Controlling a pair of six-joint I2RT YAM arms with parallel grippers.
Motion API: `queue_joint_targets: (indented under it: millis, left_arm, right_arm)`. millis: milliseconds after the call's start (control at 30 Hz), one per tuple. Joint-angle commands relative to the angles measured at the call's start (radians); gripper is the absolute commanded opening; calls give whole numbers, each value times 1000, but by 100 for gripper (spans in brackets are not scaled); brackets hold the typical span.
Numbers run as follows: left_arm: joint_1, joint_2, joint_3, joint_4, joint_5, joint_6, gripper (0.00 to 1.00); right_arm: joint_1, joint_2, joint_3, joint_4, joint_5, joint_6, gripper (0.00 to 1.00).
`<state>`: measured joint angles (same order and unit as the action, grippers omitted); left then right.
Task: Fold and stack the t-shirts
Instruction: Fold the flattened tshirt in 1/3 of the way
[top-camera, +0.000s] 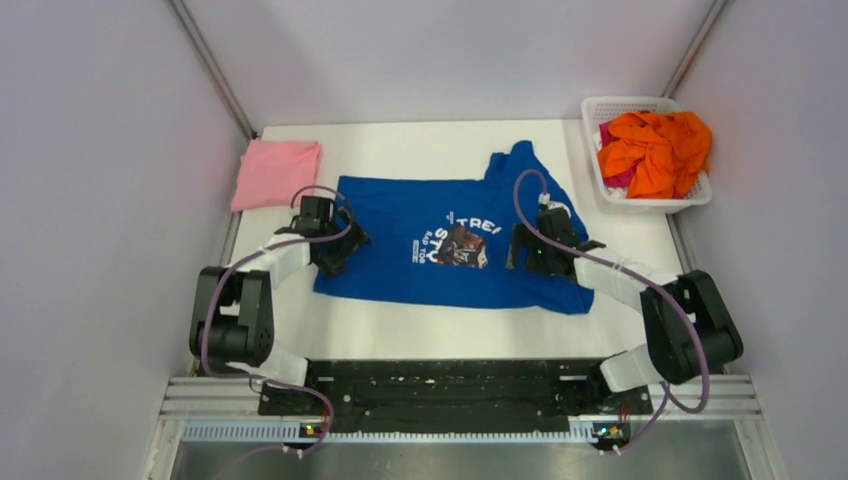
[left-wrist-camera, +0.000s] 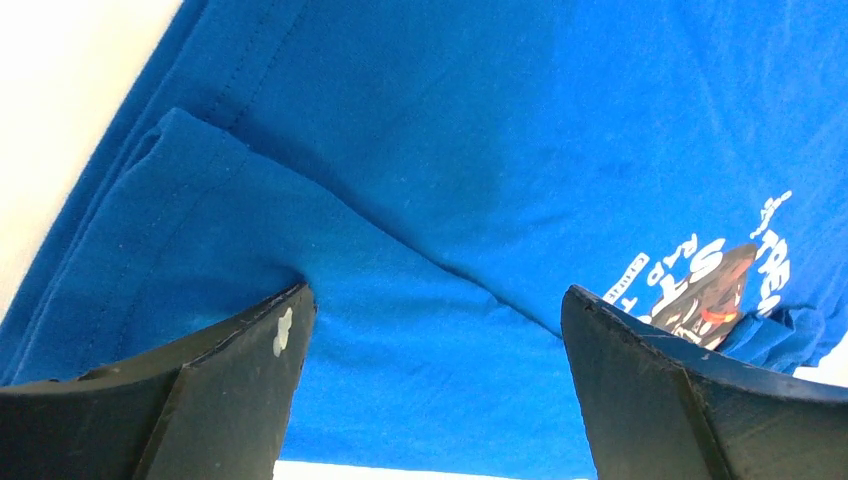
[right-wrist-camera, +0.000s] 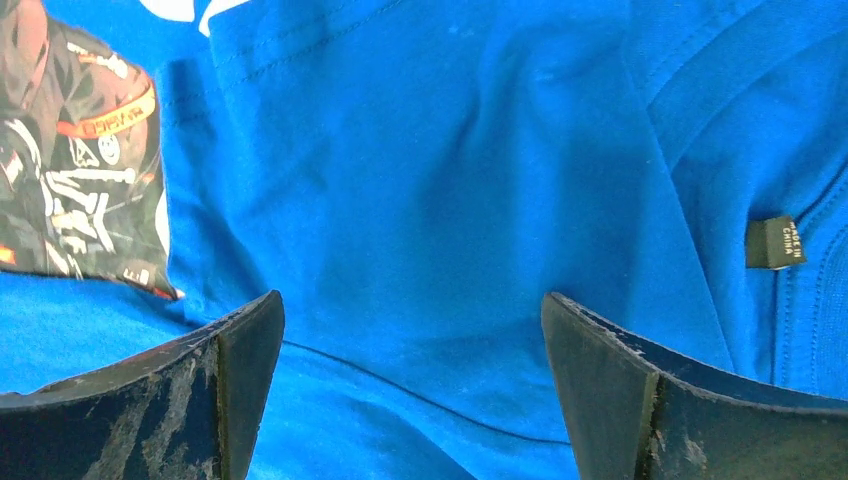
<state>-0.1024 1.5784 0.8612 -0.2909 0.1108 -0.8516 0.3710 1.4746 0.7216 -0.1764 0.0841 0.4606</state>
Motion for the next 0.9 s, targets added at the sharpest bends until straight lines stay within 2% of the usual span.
queue_joint_targets:
  millis: [0, 333, 567, 700, 867]
  left_arm:
    - [-23, -96, -190, -146, -30, -18, 99]
    - [-133, -344, -373, -204, -43, -124, 99]
    - [-222, -468, -436, -231, -55, -229, 99]
    - [-230, -481, -406, -233, -139, -236, 99]
    - [-230, -421, -247, -230, -175, -199, 99]
  right_arm:
    - [4, -109, -148, -83, 12, 71, 99]
    - [-24, -328, -264, -146, 177, 149, 99]
    - [-103, -338, -233, -109, 189, 141, 99]
    - [-104, -354, -199, -133, 165, 145, 99]
    - [-103, -394, -162, -146, 94, 107, 99]
